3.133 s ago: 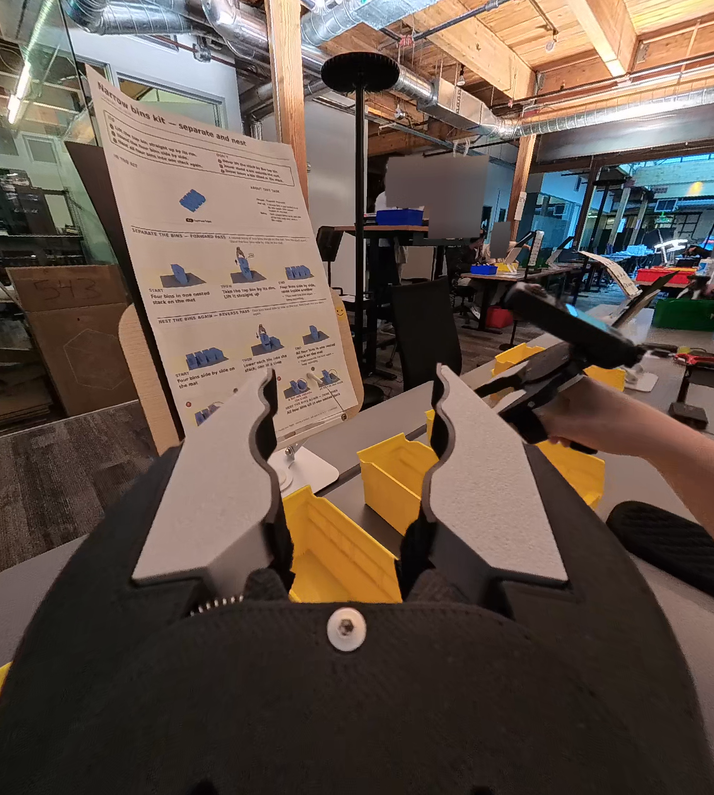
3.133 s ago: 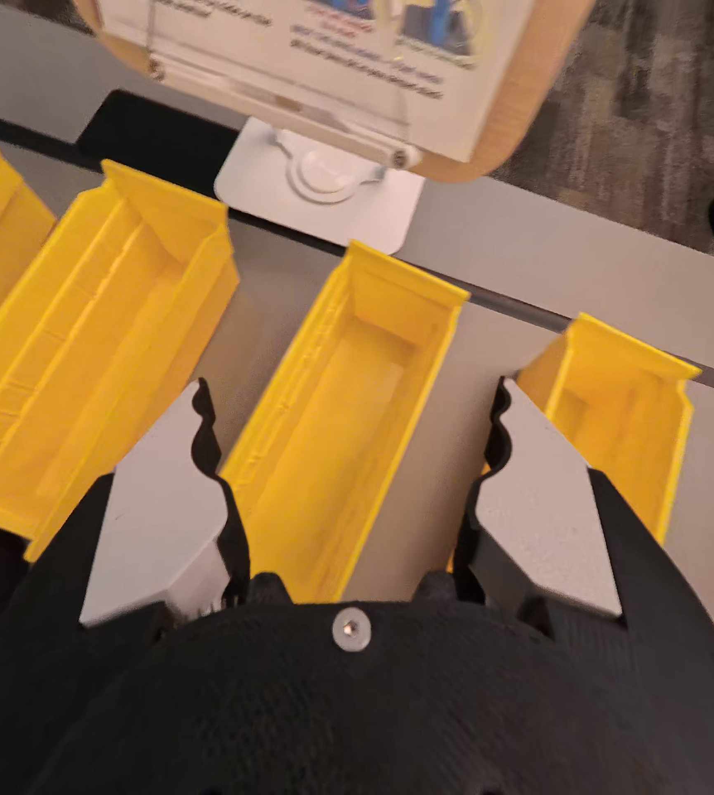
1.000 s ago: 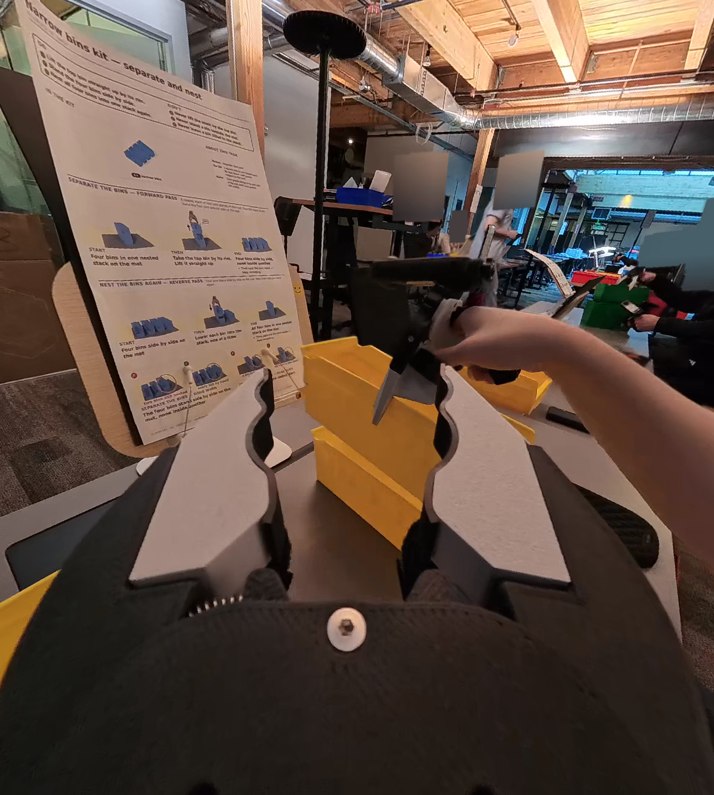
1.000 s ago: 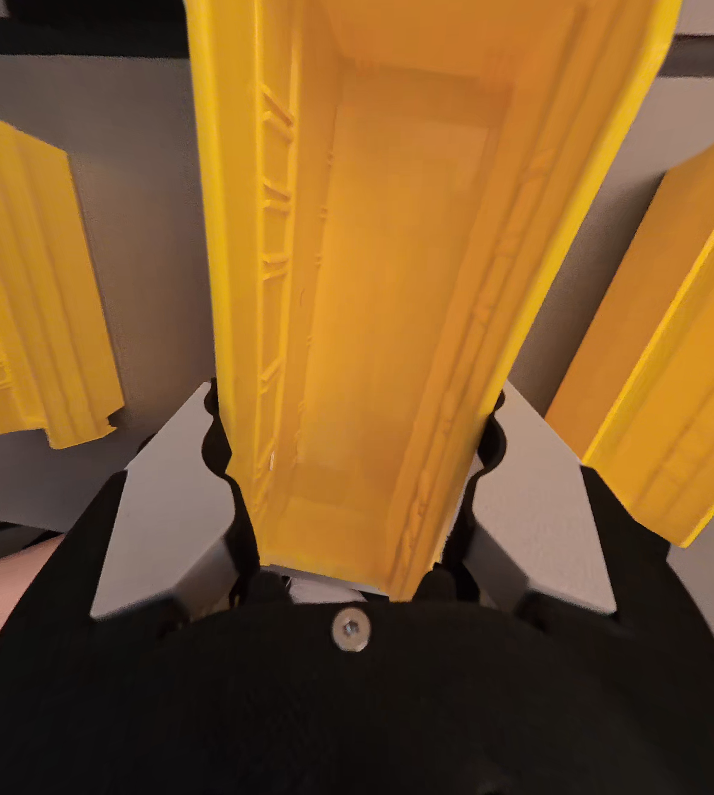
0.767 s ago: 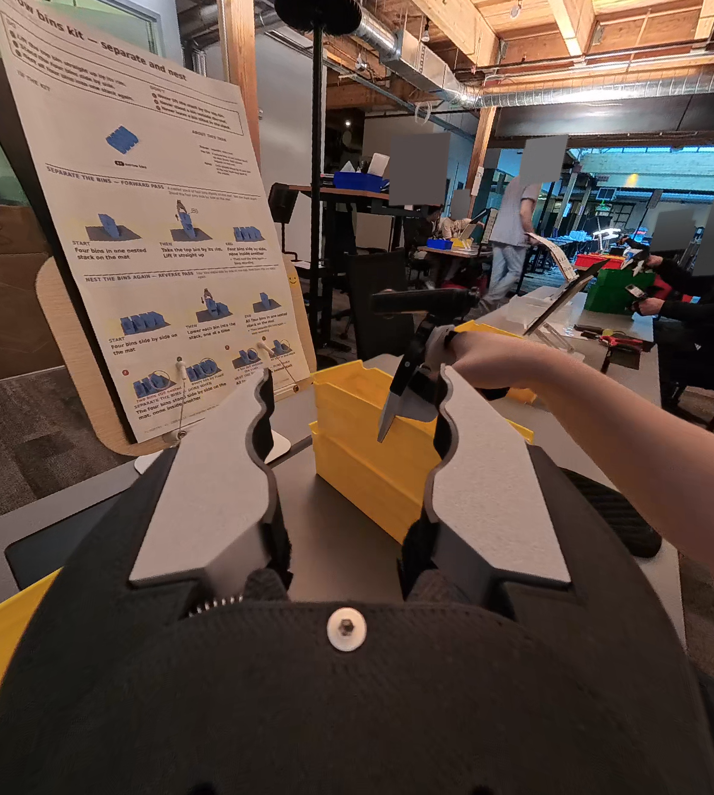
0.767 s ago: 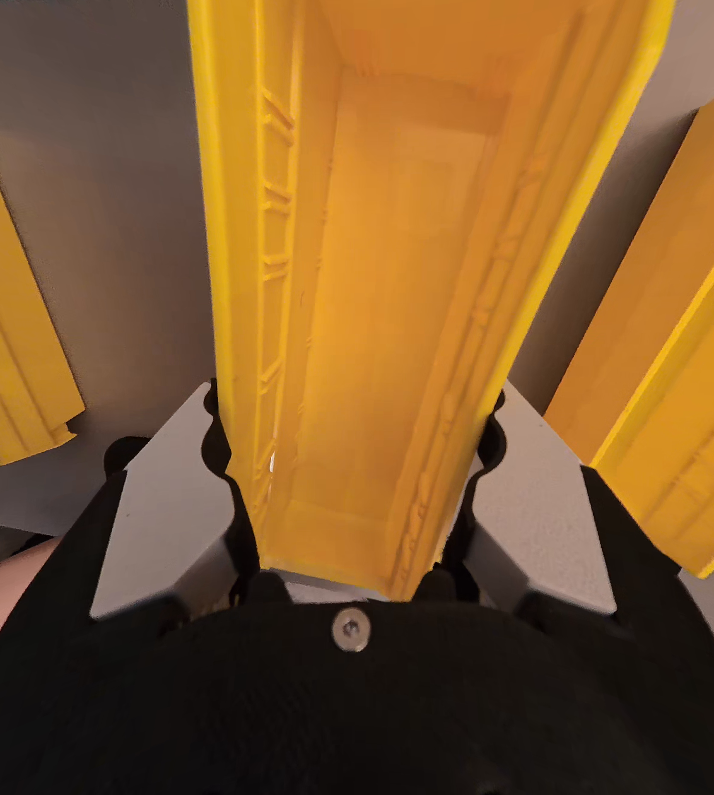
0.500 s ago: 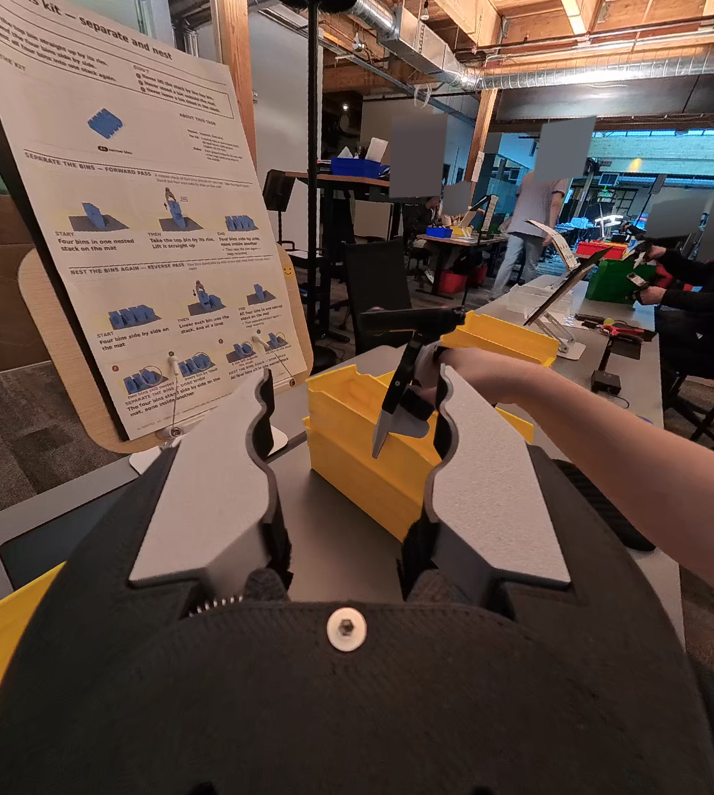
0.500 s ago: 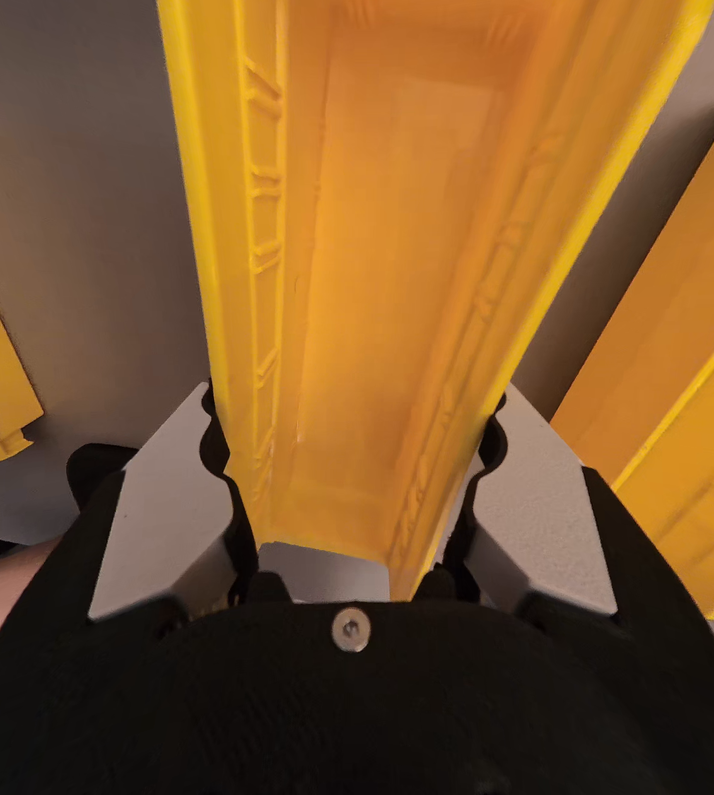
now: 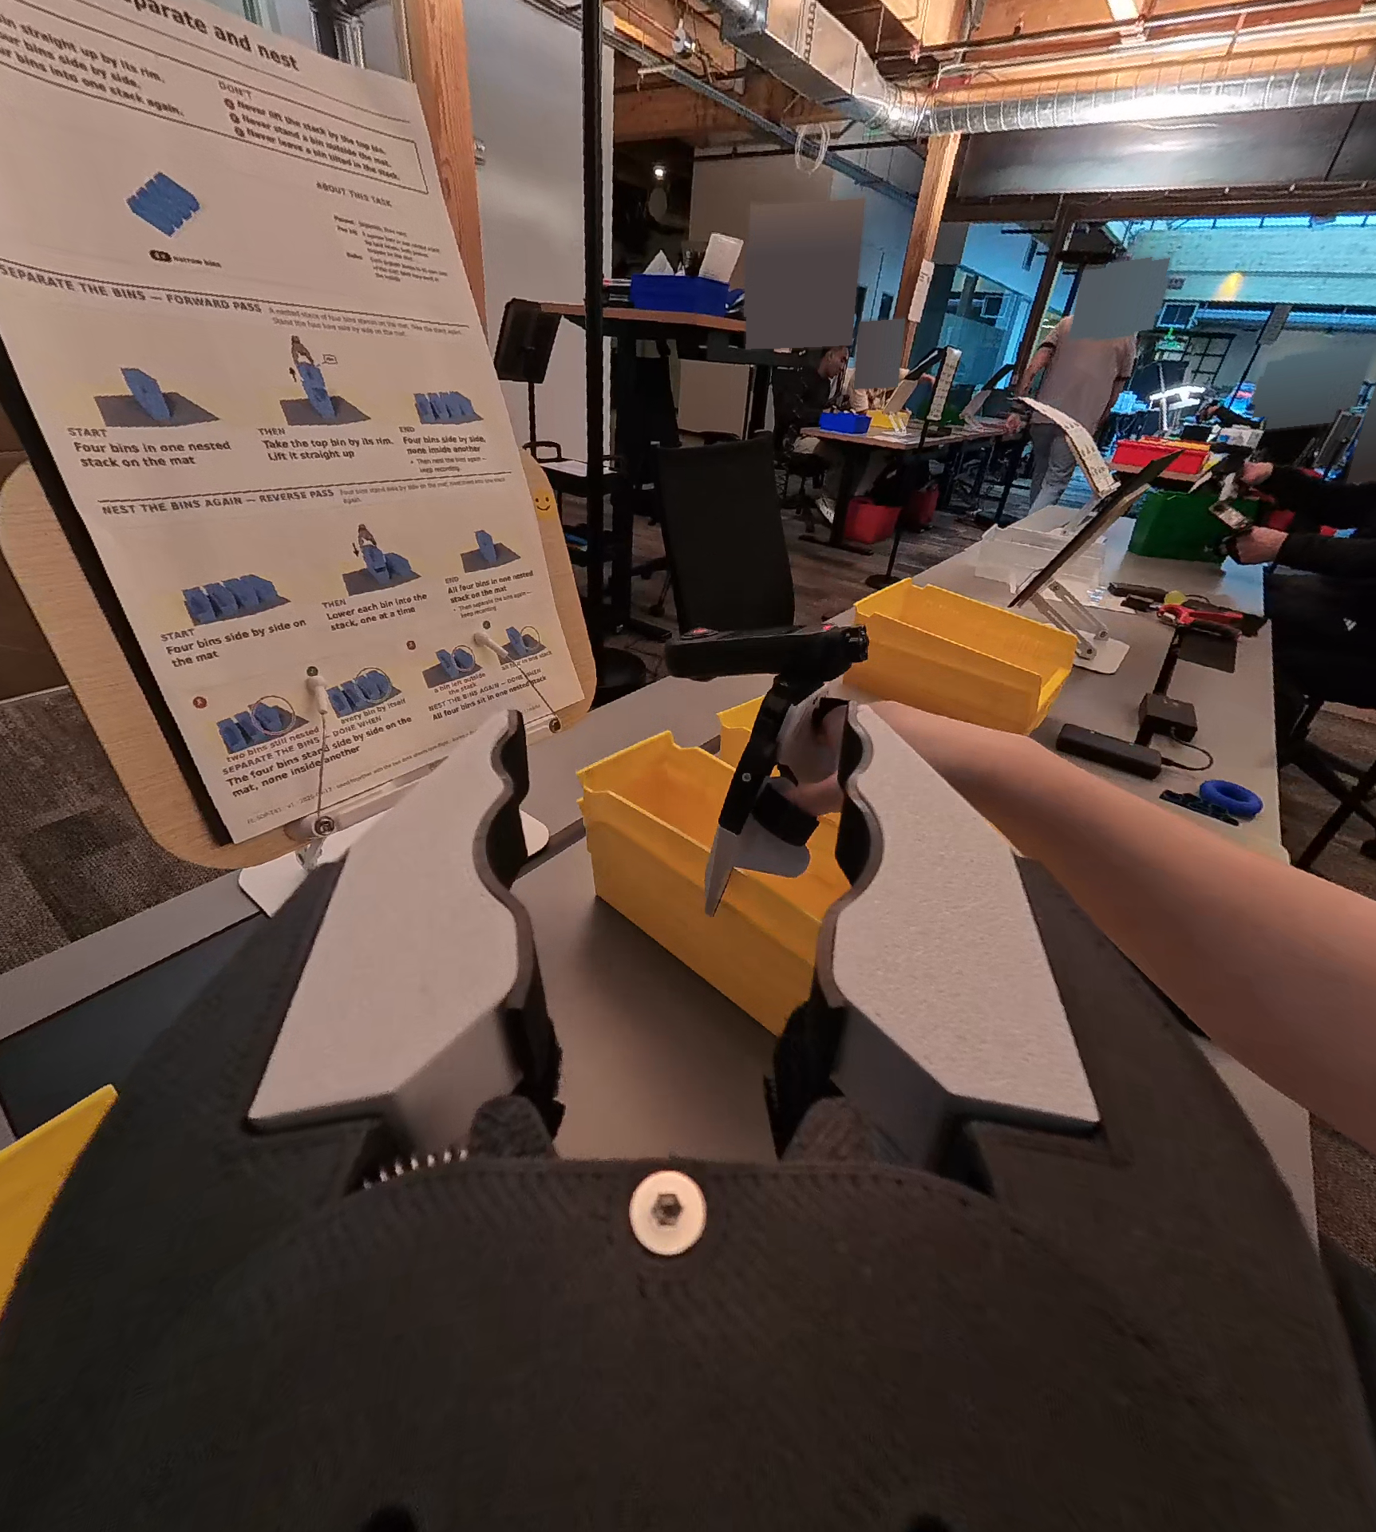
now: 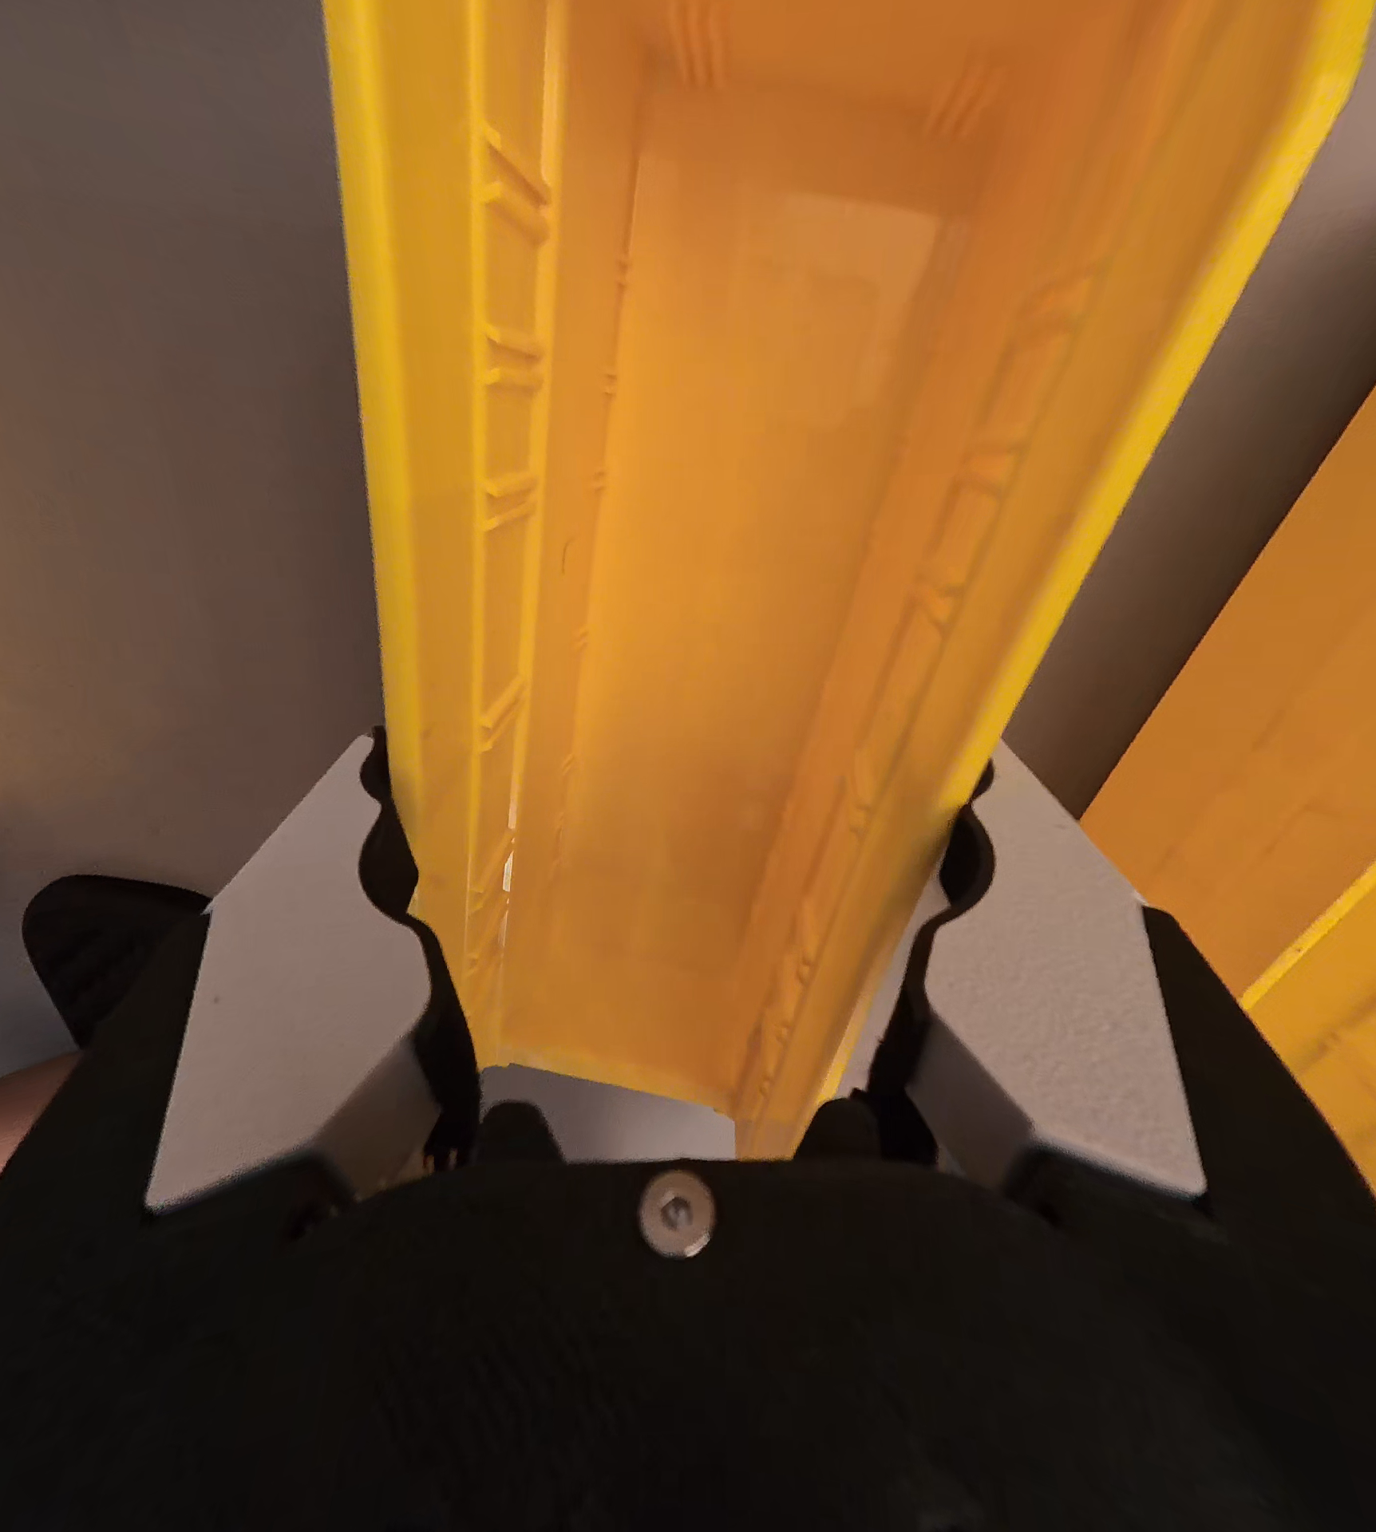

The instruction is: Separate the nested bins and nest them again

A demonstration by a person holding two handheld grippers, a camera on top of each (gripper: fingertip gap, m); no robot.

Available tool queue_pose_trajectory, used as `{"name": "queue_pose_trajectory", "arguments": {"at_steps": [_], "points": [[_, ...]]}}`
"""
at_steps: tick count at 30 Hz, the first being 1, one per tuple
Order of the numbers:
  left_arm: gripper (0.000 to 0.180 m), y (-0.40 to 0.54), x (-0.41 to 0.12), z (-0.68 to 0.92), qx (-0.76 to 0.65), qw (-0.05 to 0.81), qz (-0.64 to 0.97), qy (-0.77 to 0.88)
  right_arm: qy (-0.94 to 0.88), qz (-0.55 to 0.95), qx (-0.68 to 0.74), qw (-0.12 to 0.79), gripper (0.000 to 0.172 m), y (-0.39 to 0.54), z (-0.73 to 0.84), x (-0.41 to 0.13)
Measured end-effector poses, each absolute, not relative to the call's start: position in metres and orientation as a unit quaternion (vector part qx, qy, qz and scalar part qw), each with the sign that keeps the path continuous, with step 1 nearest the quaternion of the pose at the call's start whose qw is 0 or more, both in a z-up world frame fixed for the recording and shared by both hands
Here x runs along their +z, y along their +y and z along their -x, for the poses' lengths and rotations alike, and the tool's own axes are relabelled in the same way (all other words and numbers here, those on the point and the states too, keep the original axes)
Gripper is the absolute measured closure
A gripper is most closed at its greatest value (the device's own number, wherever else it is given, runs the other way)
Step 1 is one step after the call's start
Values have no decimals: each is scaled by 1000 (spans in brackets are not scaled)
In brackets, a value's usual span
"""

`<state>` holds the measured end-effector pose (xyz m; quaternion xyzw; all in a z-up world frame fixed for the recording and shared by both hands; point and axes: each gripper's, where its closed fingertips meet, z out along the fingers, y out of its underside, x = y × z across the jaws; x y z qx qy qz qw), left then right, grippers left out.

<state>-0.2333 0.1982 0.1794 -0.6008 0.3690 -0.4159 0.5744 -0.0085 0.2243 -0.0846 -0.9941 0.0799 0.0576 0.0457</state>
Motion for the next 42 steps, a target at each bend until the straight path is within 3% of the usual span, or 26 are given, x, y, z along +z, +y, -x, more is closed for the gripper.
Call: {"name": "queue_pose_trajectory", "arguments": {"at_steps": [5,9,12,15,28,42], "points": [[105,199,176,230,-414,569,605,372,51,995,45,67,29,227,3,-80],[105,201,174,225,-410,567,609,372,21,981,40,191,29,241,-6,-17],[101,214,172,221,-384,579,626,354,16,954,-54,295,29,241,-58,41],[98,229,170,210,-349,601,635,337,45,934,-125,333,27,226,-118,62],[87,271,179,190,-196,738,599,241,154,969,-51,186,20,171,-177,-82],[90,278,171,202,-207,705,630,251,178,977,-38,109,25,163,-179,-115]]}}
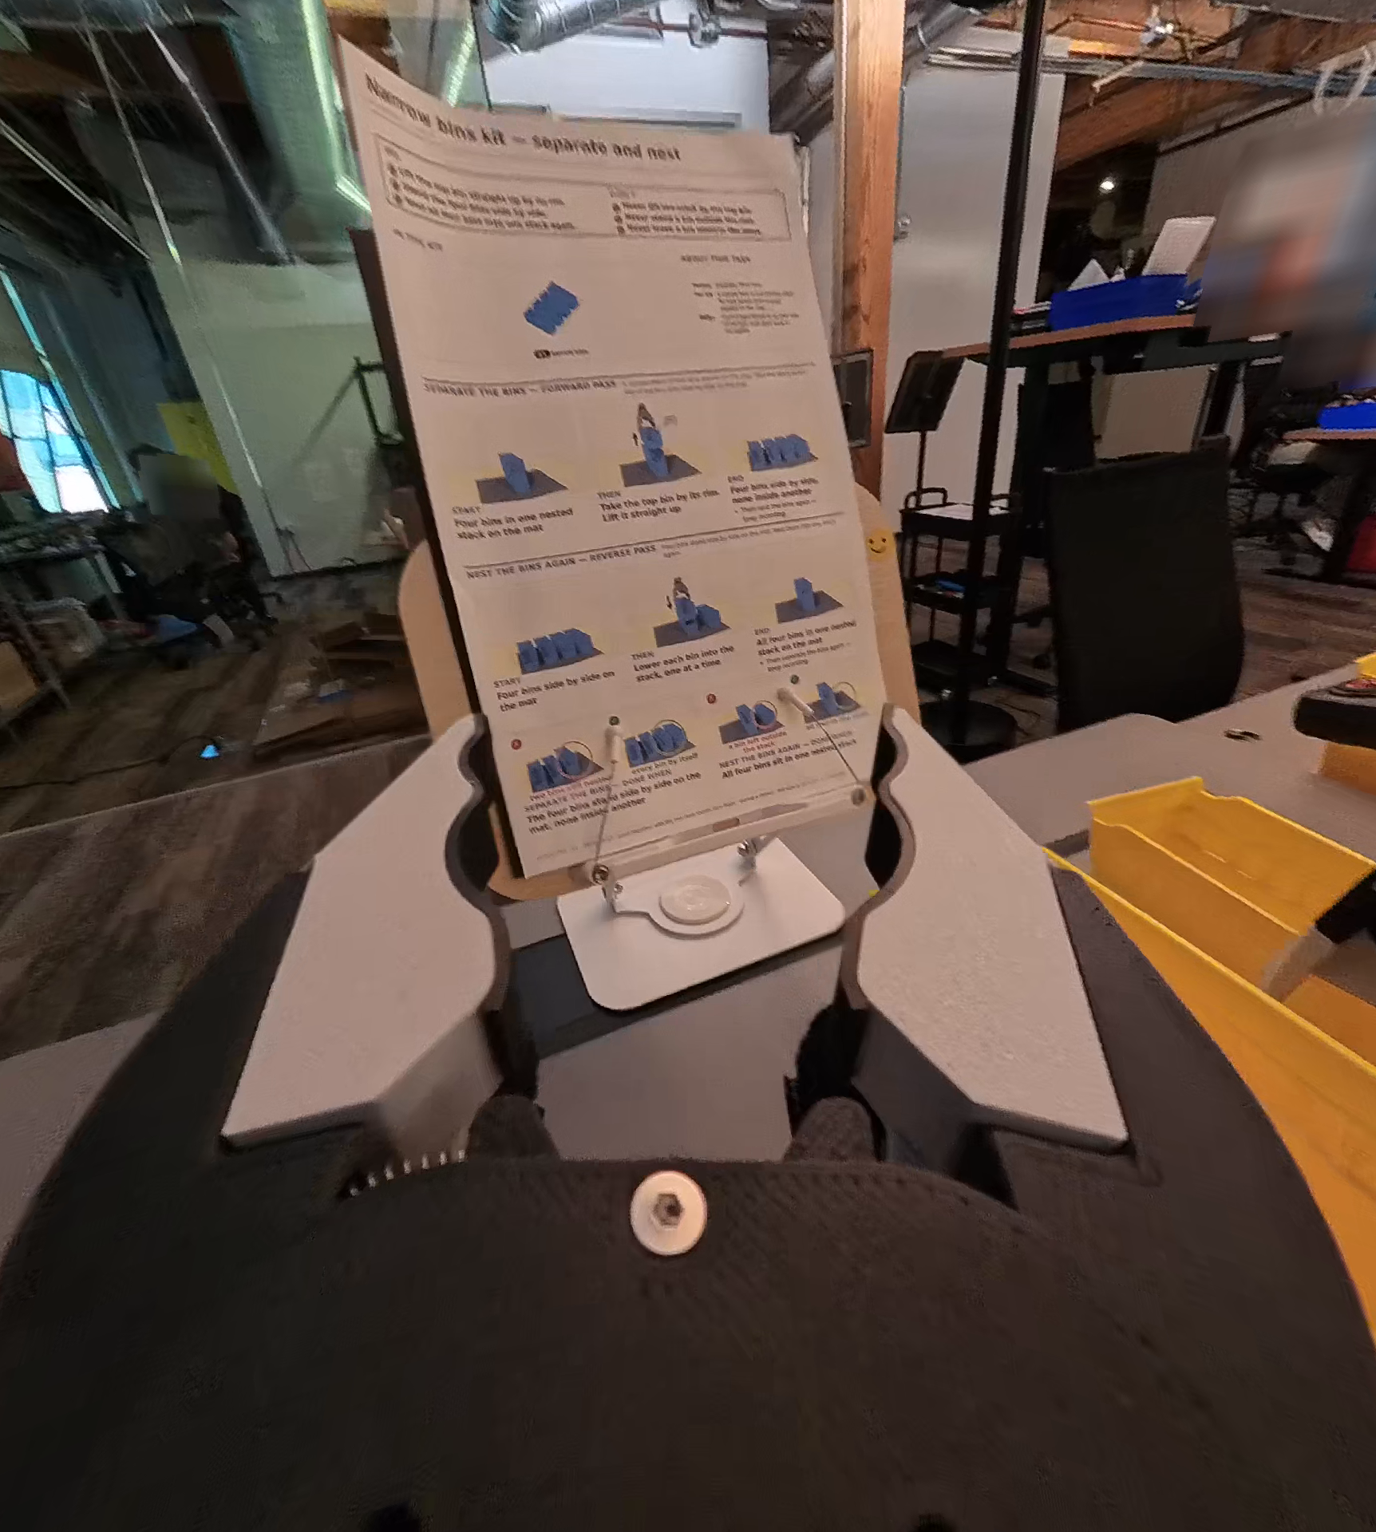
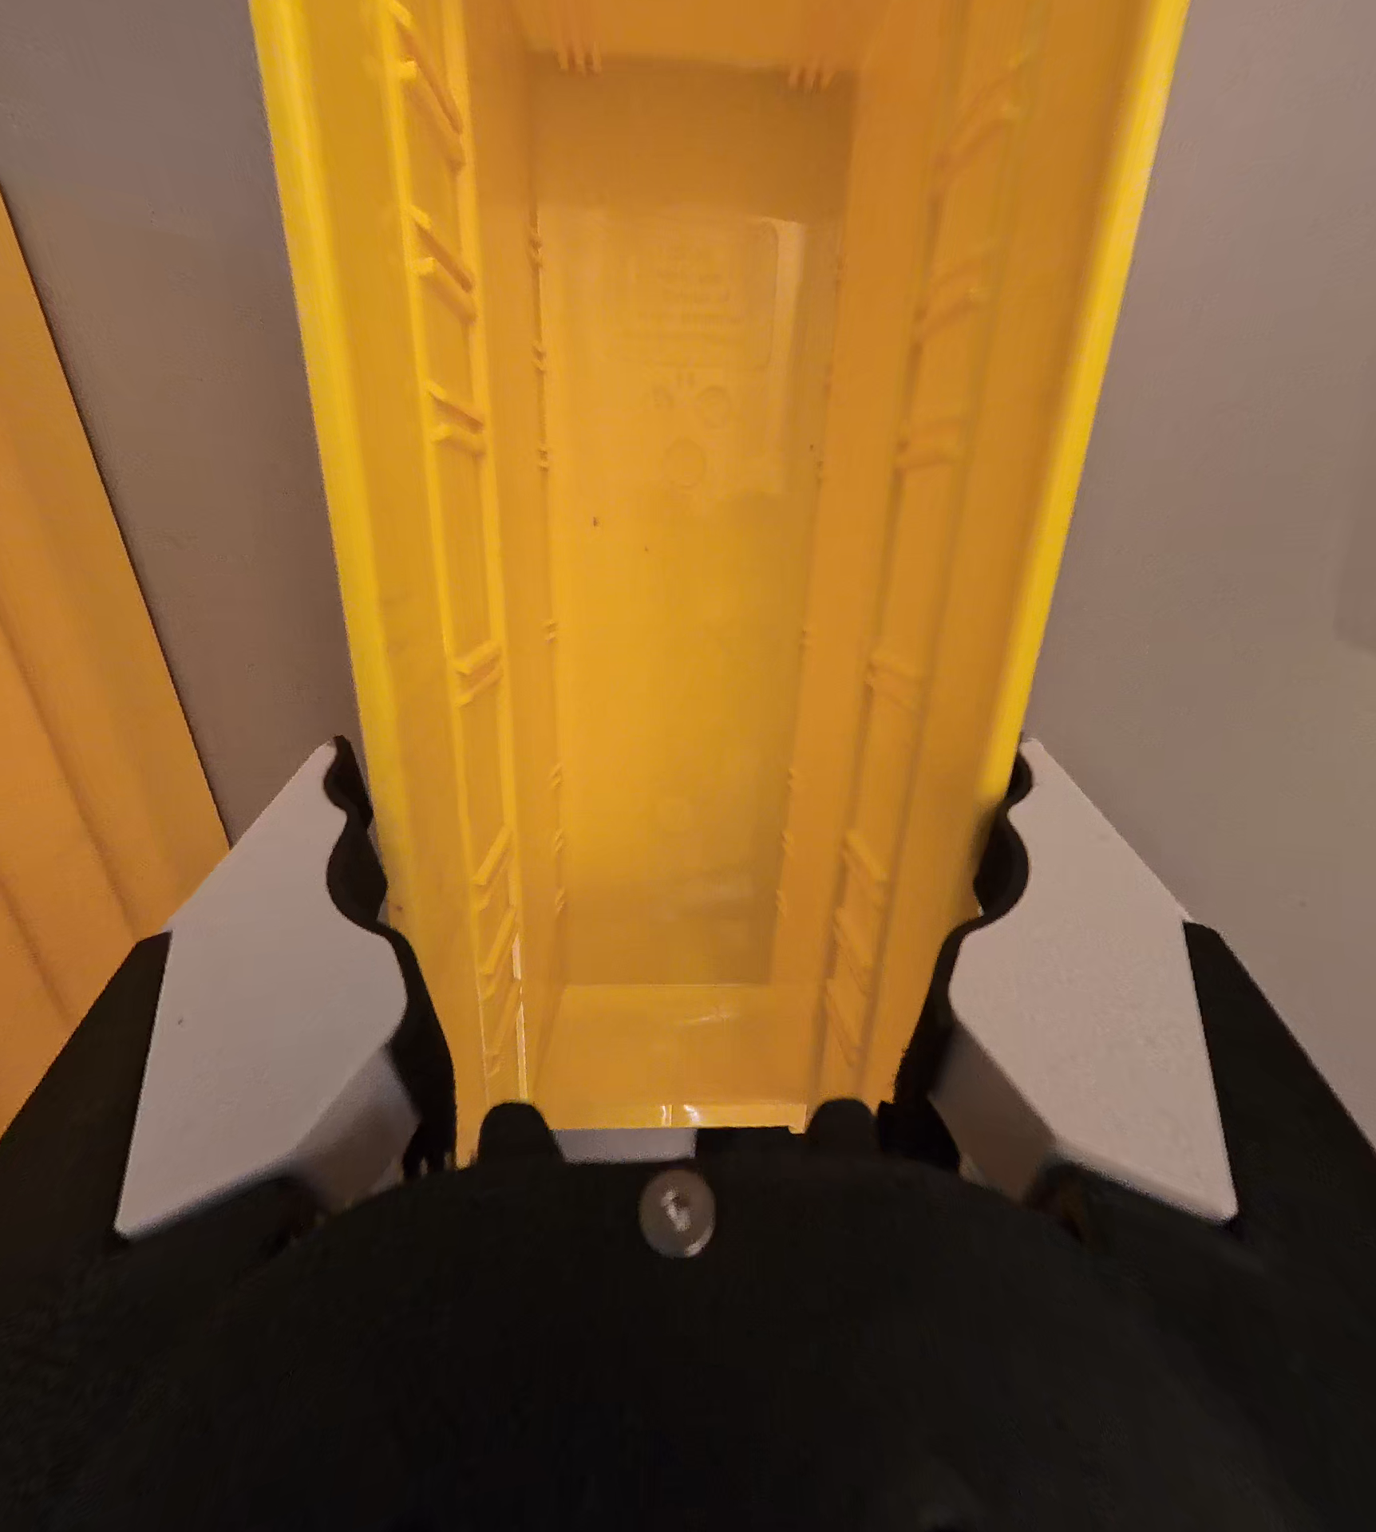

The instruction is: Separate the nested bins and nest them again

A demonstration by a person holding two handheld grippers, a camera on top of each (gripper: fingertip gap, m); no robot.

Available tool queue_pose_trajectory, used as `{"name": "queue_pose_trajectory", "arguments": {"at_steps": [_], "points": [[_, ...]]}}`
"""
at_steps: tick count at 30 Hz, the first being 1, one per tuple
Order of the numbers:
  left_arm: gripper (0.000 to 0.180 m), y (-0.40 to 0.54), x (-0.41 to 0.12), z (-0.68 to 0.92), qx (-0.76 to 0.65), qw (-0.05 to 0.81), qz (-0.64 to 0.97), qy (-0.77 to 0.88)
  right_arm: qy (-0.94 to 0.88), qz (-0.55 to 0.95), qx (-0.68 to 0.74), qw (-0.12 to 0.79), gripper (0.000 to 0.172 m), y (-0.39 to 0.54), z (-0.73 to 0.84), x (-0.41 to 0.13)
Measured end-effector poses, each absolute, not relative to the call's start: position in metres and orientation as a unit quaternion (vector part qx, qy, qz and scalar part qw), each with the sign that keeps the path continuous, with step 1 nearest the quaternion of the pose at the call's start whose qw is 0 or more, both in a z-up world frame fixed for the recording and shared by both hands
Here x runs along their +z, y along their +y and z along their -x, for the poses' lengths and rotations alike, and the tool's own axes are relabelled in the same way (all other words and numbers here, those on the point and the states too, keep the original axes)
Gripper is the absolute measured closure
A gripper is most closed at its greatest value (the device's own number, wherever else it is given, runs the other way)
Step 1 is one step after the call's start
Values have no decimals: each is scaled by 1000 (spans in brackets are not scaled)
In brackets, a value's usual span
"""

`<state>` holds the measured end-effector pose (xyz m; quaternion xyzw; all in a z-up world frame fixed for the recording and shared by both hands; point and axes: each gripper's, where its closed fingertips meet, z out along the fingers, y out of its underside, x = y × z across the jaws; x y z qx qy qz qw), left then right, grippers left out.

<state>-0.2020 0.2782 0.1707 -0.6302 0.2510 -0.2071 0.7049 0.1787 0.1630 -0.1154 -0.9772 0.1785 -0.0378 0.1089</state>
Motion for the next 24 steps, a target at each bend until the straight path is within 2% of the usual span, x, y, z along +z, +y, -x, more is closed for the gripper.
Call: {"name": "queue_pose_trajectory", "arguments": {"at_steps": [9,19,21,24], "points": [[90,262,181,215,-261,684,631,256,164,982,-34,87,49,160,-176,-111],[91,244,196,229,-298,685,616,252,156,985,-21,70,56,146,-165,-83],[91,242,197,230,-307,683,614,250,148,987,-20,68,61,145,-160,-76],[90,242,196,231,-307,682,615,250,150,987,-11,56,57,140,-155,-73]]}}
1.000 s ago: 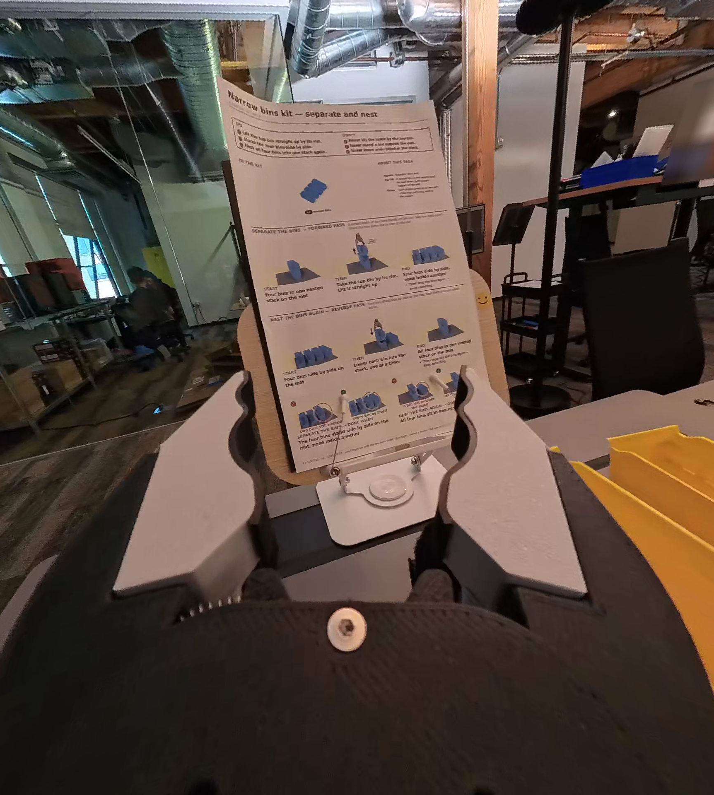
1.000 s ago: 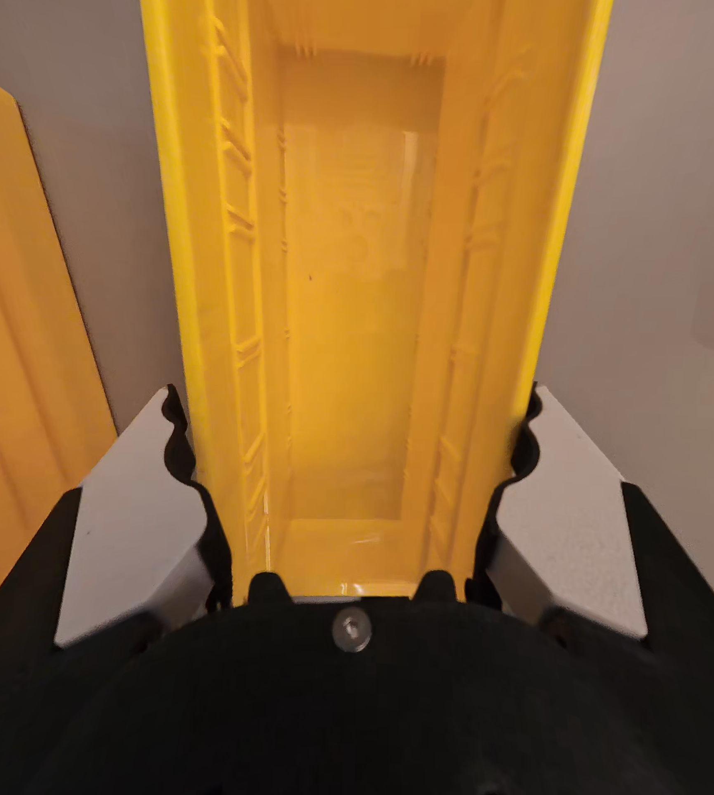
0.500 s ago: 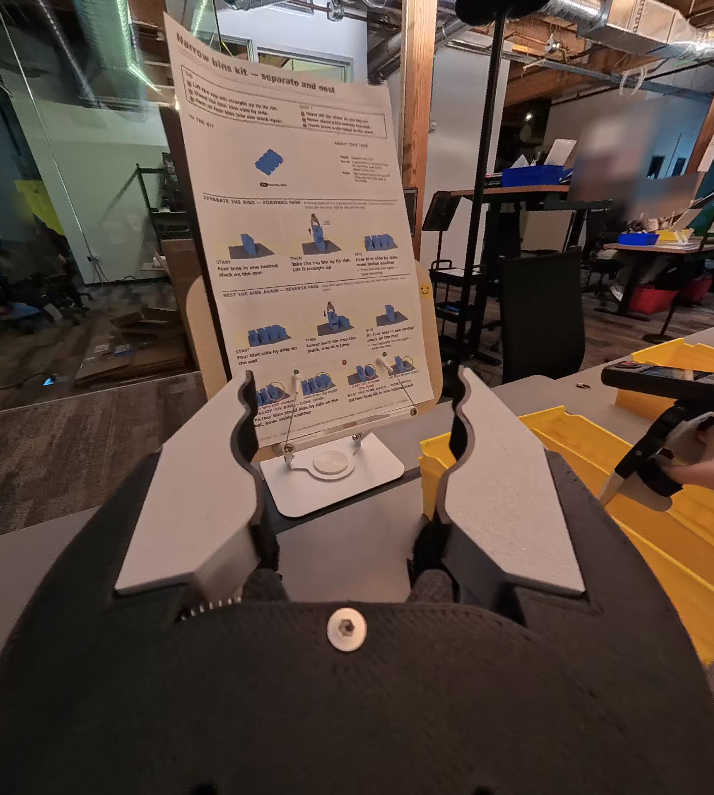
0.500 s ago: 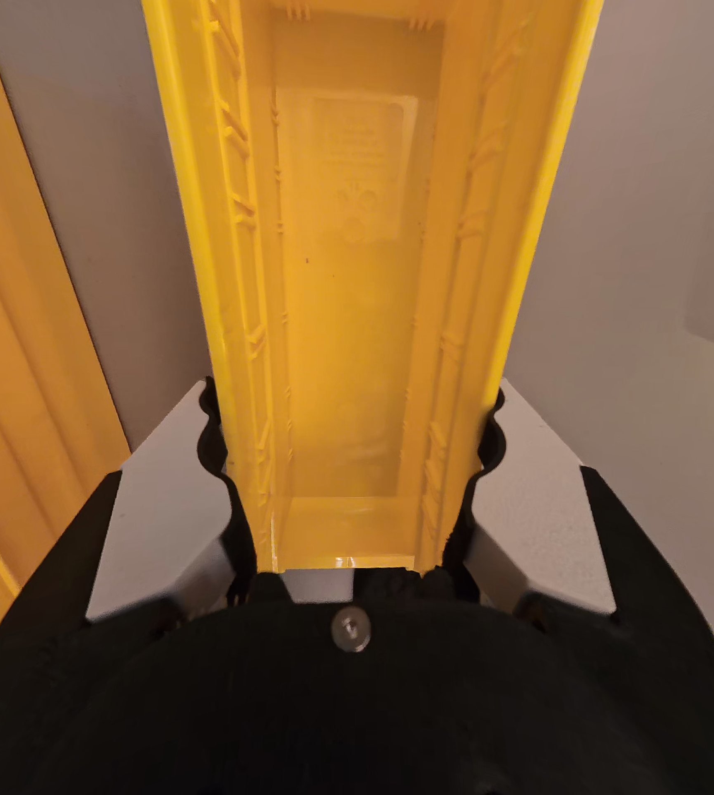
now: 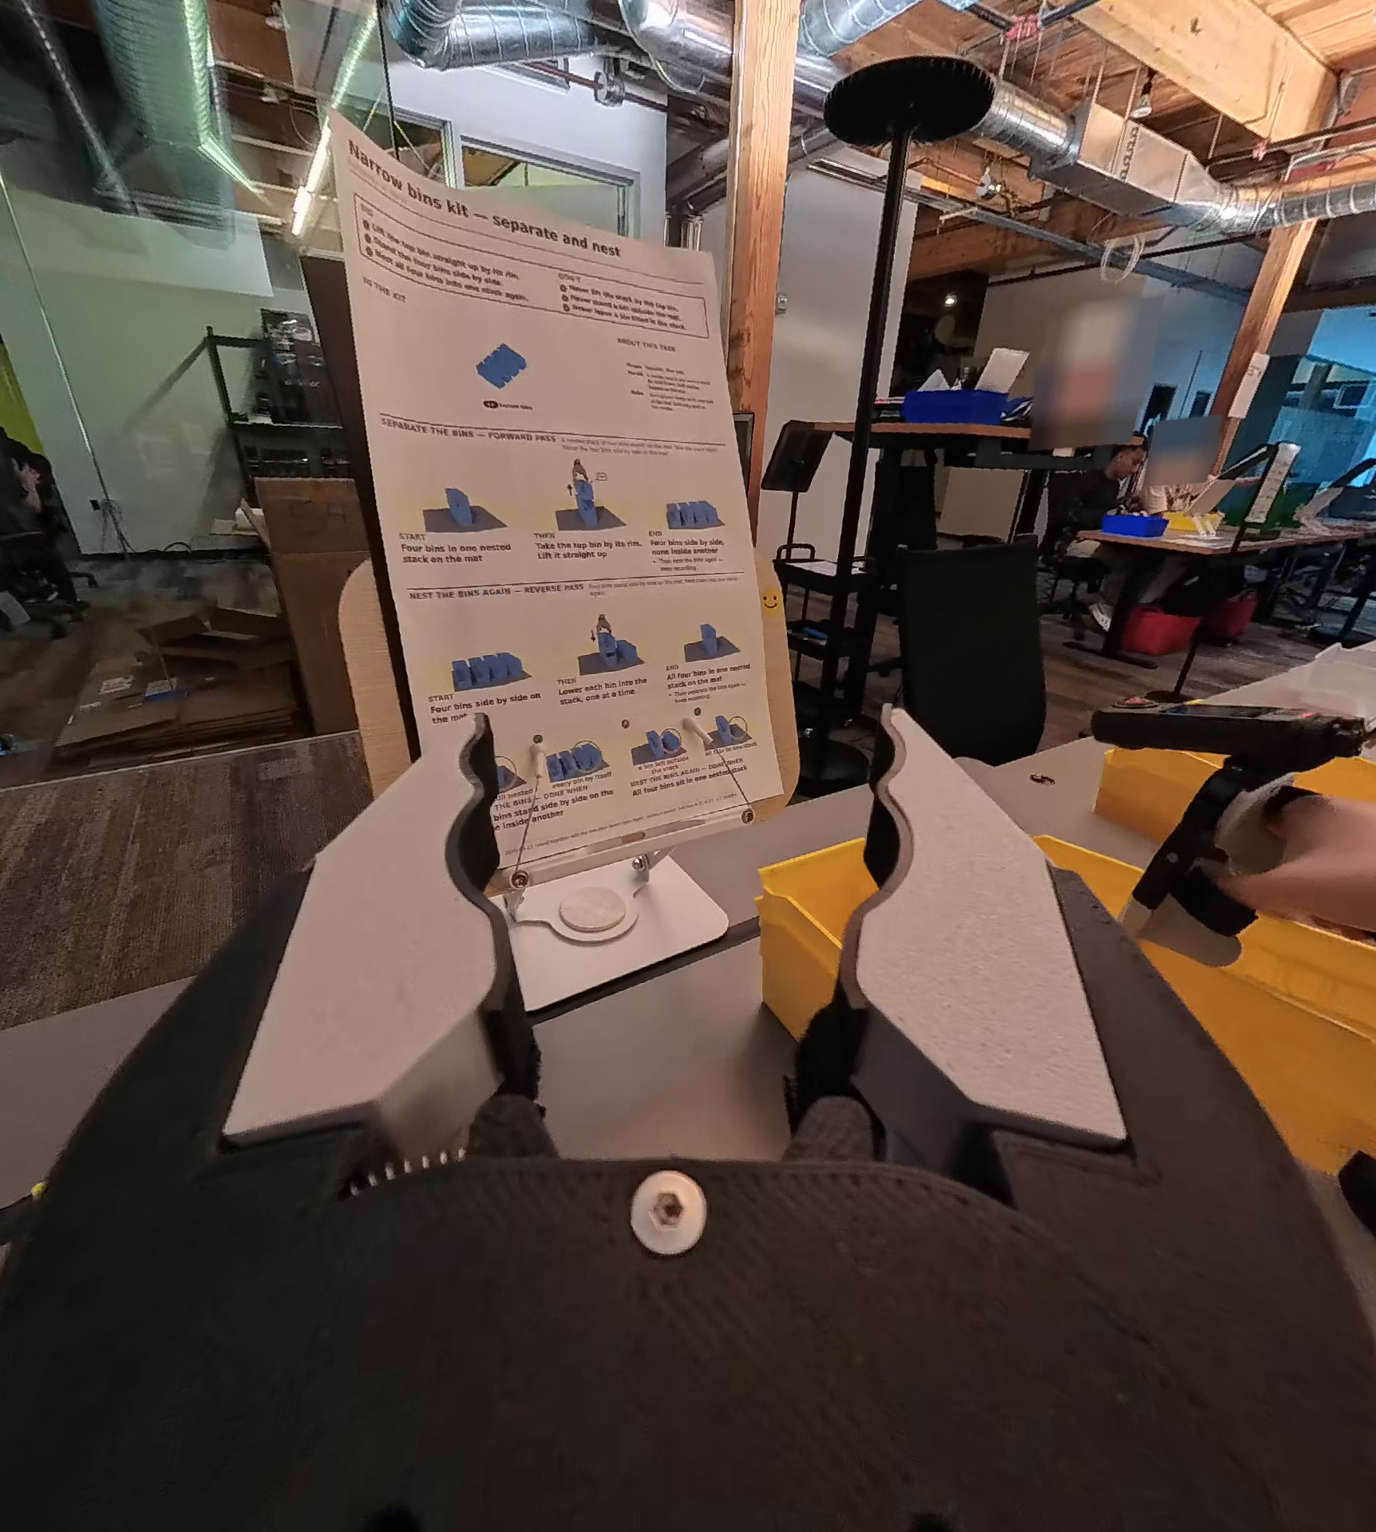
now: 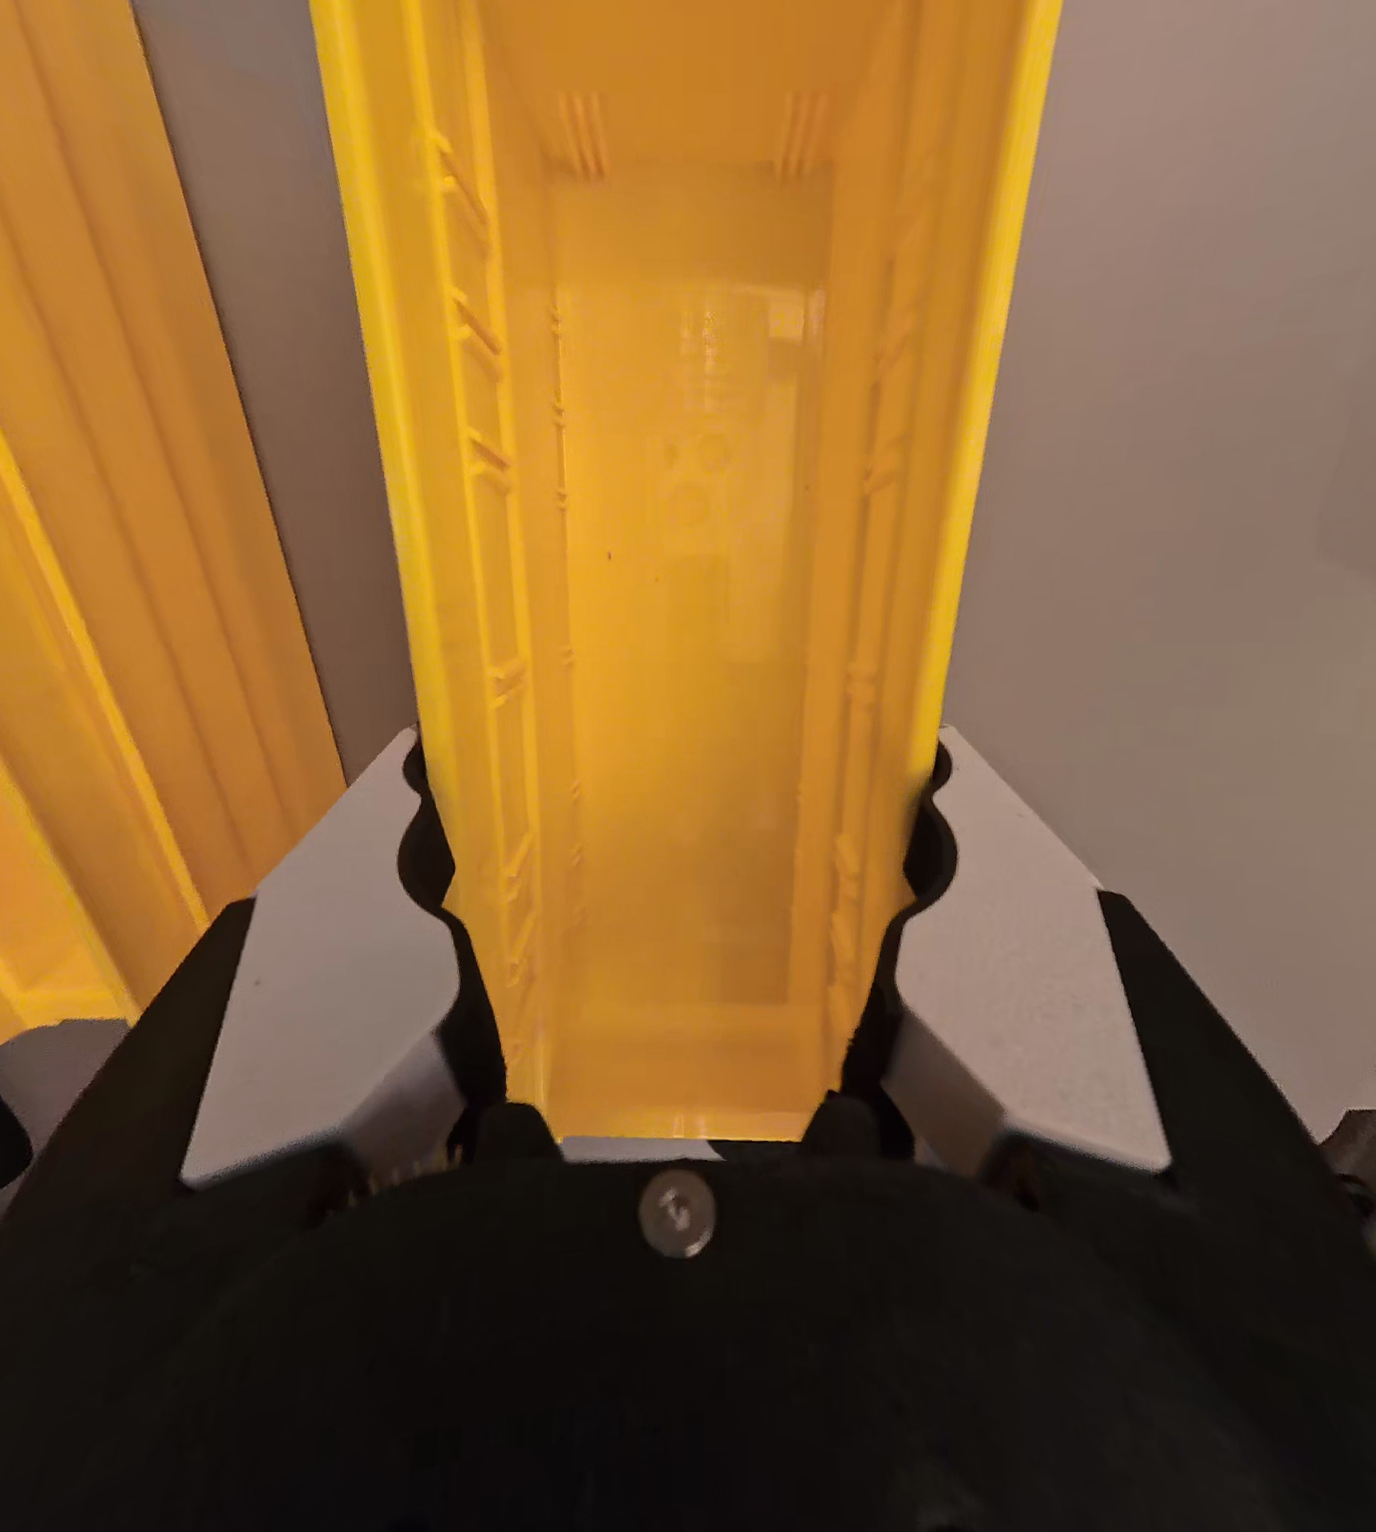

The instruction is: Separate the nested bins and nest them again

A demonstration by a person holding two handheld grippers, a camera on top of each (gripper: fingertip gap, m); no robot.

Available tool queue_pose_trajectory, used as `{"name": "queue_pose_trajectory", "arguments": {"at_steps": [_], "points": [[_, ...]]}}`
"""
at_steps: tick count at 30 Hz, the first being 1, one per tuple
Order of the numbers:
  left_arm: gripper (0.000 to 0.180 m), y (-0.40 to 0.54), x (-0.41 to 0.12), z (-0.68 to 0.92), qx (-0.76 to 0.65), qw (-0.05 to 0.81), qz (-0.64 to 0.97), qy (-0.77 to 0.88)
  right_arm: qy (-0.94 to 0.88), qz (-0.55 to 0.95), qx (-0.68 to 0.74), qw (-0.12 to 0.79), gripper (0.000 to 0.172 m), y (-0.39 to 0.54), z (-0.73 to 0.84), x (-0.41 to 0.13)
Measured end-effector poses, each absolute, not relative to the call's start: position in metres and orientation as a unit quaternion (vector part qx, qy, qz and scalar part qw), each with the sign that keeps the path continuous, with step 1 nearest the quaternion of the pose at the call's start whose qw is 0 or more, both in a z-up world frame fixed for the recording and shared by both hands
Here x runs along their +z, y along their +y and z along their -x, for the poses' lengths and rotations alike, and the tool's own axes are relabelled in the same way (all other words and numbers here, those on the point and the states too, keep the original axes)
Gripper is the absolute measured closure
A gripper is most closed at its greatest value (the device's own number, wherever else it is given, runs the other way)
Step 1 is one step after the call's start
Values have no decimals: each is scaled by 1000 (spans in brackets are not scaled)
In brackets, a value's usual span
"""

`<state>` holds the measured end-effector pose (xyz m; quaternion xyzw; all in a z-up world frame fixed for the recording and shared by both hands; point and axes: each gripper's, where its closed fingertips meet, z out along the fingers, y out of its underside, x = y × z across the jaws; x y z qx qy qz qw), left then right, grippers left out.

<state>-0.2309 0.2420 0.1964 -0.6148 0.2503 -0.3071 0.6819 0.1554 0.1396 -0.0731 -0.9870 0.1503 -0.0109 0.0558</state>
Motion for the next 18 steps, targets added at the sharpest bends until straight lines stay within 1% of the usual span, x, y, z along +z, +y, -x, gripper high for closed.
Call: {"name": "queue_pose_trajectory", "arguments": {"at_steps": [2,7,9,11,15,16,18], "points": [[91,242,195,229,-311,677,617,253,148,988,4,45,54,136,-153,-80],[90,241,194,228,-314,673,619,256,158,986,10,59,54,136,-157,-100],[90,240,194,226,-318,672,617,257,154,986,7,64,44,137,-159,-109],[90,239,194,225,-320,671,617,260,153,984,-1,89,40,145,-164,-109],[90,239,192,223,-319,666,620,264,155,984,2,89,31,151,-167,-113],[90,239,191,222,-320,664,621,265,155,984,3,85,32,151,-167,-113],[91,239,190,221,-323,661,623,267,149,985,3,84,48,152,-167,-109]]}}
